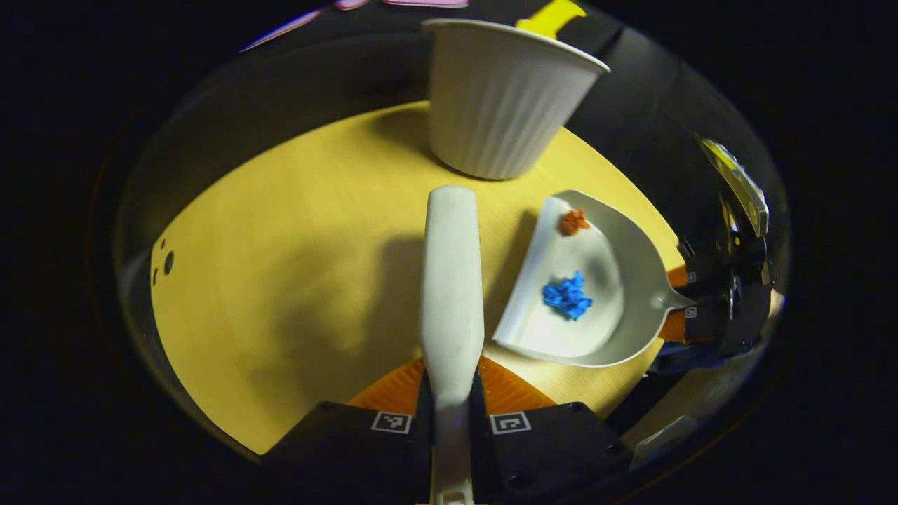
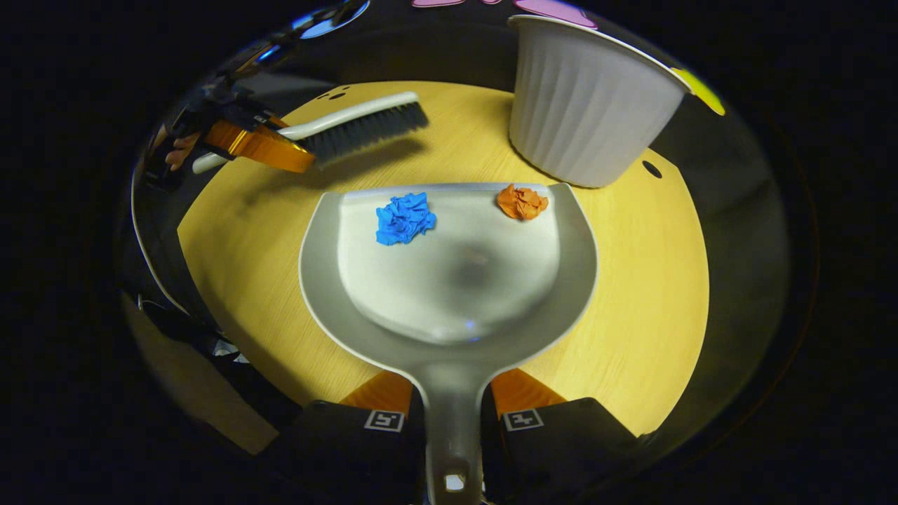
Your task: Pick up the small broom and dustpan from the desktop, sweep the trash into the dustpan with the broom, and then empty the trash into the garbage bin.
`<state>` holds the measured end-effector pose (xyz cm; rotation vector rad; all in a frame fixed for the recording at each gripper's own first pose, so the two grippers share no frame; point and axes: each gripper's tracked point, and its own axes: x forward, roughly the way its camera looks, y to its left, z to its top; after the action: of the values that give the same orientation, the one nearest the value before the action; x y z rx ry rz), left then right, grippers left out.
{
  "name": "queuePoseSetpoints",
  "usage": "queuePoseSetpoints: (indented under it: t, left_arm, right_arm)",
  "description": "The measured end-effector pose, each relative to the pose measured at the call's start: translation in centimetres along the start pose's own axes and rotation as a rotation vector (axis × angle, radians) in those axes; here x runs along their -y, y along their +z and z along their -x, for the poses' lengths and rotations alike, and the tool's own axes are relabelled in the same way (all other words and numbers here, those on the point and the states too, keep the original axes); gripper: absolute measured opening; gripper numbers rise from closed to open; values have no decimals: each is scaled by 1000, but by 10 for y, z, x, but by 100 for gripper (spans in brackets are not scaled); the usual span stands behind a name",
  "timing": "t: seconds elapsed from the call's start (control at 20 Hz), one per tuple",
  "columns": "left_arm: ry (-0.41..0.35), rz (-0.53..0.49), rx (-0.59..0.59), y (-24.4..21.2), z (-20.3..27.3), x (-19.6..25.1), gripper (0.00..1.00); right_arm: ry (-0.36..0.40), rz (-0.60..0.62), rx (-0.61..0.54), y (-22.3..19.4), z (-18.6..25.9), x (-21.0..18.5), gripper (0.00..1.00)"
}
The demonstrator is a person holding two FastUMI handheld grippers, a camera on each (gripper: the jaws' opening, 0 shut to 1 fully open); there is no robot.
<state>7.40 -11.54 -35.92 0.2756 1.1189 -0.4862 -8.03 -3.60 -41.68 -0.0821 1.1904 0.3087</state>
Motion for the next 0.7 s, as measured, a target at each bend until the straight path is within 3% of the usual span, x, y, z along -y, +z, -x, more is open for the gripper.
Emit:
queuePoseSetpoints:
  t: [0.25,0.3,0.35,0.4,0.6,0.7]
  left_arm:
    - [68,48,-29,-50,14,-25,26]
    - [72,55,-36,-60,16,-28,26]
    - [76,63,-44,-69,17,-31,26]
    - [75,70,-51,-78,19,-30,26]
    - [48,86,-55,-101,23,-21,26]
    - [40,88,-57,-111,25,-17,26]
  right_arm:
    - [-47,-82,6,16,81,25,31]
    - [-65,-96,1,23,101,32,36]
    - [-78,-113,-4,31,120,39,31]
    - [-88,-131,3,42,136,47,36]
    - [-96,-192,73,89,202,85,36]
    - [-138,-199,104,115,223,114,36]
